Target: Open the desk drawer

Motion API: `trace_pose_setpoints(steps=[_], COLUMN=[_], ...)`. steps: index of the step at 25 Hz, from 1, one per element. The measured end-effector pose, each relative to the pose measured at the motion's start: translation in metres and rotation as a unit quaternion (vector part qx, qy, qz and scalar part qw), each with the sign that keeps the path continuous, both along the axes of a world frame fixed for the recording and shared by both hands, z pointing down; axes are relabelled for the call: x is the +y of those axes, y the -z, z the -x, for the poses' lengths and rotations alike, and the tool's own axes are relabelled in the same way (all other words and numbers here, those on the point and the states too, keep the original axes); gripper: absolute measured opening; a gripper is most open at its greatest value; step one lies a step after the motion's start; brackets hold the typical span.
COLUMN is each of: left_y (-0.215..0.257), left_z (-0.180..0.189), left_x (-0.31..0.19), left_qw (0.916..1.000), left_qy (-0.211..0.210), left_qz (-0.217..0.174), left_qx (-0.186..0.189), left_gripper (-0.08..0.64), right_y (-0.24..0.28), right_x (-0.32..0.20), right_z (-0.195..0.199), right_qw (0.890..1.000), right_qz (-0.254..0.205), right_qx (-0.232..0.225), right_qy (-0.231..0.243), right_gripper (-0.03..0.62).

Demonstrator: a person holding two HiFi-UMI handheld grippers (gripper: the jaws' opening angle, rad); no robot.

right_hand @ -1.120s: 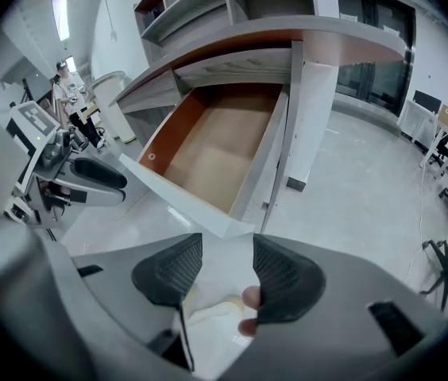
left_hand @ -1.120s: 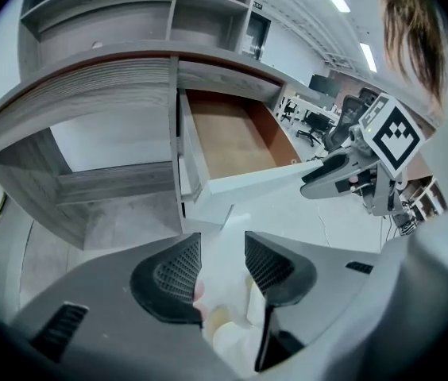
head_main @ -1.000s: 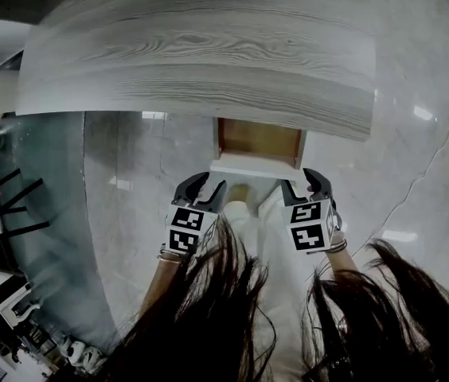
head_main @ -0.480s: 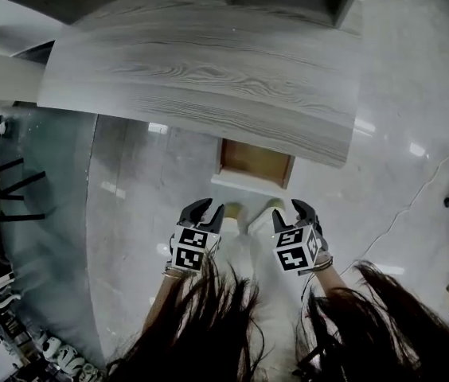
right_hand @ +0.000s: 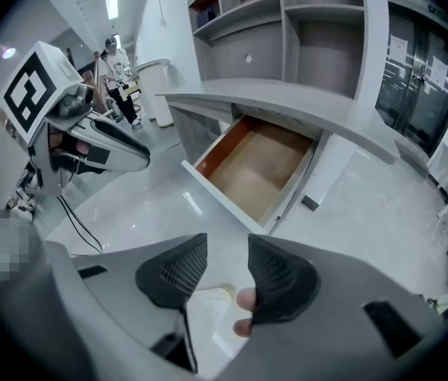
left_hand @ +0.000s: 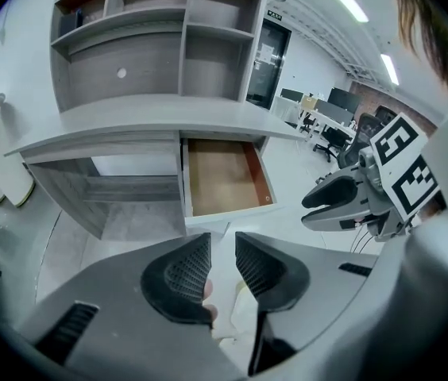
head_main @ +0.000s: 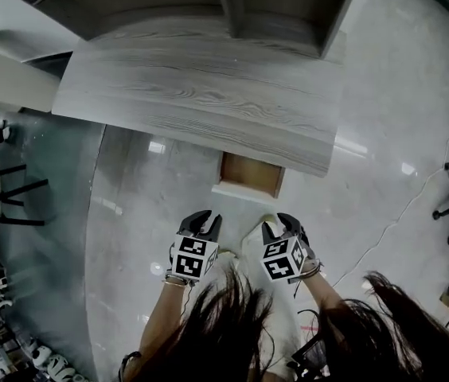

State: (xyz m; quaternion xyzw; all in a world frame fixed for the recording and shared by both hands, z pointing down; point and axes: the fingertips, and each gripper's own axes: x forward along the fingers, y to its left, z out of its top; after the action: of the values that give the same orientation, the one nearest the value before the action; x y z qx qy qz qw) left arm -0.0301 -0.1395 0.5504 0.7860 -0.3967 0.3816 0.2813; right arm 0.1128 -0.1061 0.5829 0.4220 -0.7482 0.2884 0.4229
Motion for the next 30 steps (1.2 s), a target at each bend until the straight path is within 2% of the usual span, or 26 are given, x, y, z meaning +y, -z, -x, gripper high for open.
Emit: trace_pose_setpoints(steps=[8, 20, 30], left_y=[0.022, 0.05, 0.087], left_z=[0.017, 0.028, 0.033], left_x=[0.014, 0.019, 0.029], left_qw=[0.9995, 0.998, 0.9938], left_qy=[-0.025, -0.024, -0.039], left_qz=[-0.016, -0.048, -0.081], left_qx=[0.008, 0.032, 0.066], left_gripper=[0.086, 0.075, 0.071], right_y=[0.023, 0.052, 0.092], right_x=[0.004, 0.015, 0.031], right_z=[0.011, 0.01, 0.013], right_qw=[0.999, 0.995, 0.984], right_qz=[-0.021, -0.05, -0.091], right_qx=[0.013, 0.033, 0.034], right_qy=[-0.045, -0.083, -0.152], right_gripper=[0.15, 0.113, 0.078])
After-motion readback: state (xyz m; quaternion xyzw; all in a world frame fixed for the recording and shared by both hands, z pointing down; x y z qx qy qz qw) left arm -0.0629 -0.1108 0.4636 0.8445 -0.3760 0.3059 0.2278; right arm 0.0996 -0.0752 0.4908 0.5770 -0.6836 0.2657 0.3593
